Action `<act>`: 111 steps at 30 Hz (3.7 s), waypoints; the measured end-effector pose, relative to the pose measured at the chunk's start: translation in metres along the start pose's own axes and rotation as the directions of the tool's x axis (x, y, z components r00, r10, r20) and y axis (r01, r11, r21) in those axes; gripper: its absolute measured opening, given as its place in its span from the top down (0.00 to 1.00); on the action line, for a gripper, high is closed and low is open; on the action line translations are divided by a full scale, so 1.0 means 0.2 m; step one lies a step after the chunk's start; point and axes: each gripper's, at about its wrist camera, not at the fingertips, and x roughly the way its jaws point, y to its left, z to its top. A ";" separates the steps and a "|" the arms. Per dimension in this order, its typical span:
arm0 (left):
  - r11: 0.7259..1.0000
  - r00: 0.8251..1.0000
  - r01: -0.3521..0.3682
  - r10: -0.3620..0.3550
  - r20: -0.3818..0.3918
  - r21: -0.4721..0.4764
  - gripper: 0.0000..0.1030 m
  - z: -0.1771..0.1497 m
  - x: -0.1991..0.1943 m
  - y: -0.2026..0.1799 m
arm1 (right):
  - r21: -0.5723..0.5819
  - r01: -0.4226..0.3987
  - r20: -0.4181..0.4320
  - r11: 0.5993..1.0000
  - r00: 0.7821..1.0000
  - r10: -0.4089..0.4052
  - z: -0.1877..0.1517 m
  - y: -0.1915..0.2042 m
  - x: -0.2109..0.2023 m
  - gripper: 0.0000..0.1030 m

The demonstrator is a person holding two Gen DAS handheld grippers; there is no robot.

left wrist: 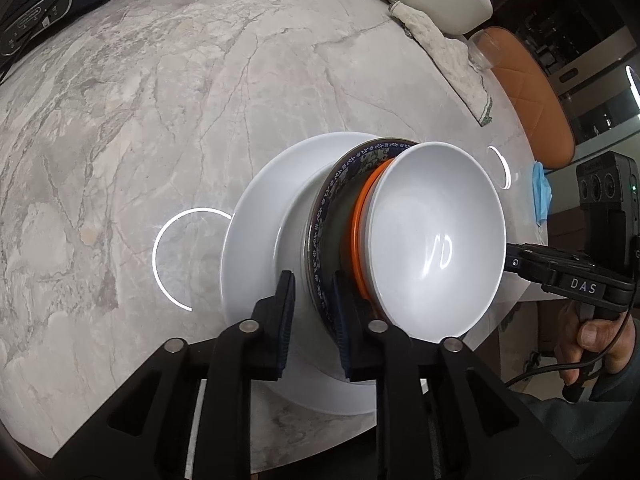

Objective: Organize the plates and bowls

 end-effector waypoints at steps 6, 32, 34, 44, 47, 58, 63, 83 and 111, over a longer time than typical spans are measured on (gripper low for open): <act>1.000 0.997 -0.022 0.023 0.068 -0.014 0.39 -0.07 -0.15 0.04 | -0.023 0.044 0.031 0.999 0.999 -0.044 -0.03 0.03 -0.05 0.77; 0.981 0.937 0.019 0.050 0.346 -0.193 0.23 -0.62 -0.92 -0.52 | -0.096 0.074 0.318 0.993 0.947 -0.040 -0.42 0.48 -0.63 0.03; 0.981 0.945 0.006 0.057 0.323 -0.192 0.16 -0.63 -0.91 -0.57 | -0.089 0.041 0.307 0.995 0.952 -0.012 -0.47 0.45 -0.67 0.00; 0.859 0.821 -0.377 0.483 0.304 -0.345 0.16 -0.48 -0.92 -0.63 | -0.152 0.247 0.392 0.957 0.904 -0.171 -0.43 0.38 -0.82 0.00; 0.842 0.814 -0.410 0.511 0.276 -0.352 0.16 -0.44 -0.87 -0.62 | -0.134 0.293 0.401 0.947 0.890 -0.218 -0.36 0.33 -0.83 0.00; 0.850 0.837 -0.383 0.485 0.253 -0.362 0.16 -0.40 -0.83 -0.58 | -0.187 0.386 0.397 0.903 0.871 -0.290 -0.24 0.43 -0.78 0.00; 0.858 0.848 -0.364 0.467 0.252 -0.363 0.16 -0.42 -0.83 -0.57 | -0.190 0.401 0.397 0.896 0.866 -0.303 -0.21 0.46 -0.77 0.00; 0.877 0.864 -0.347 0.437 0.250 -0.333 0.16 -0.41 -0.83 -0.57 | -0.196 0.417 0.381 0.888 0.866 -0.323 -0.19 0.47 -0.72 0.00; 0.887 0.867 -0.348 0.428 0.256 -0.305 0.16 -0.38 -0.81 -0.56 | -0.193 0.419 0.380 0.887 0.866 -0.326 -0.18 0.47 -0.73 0.00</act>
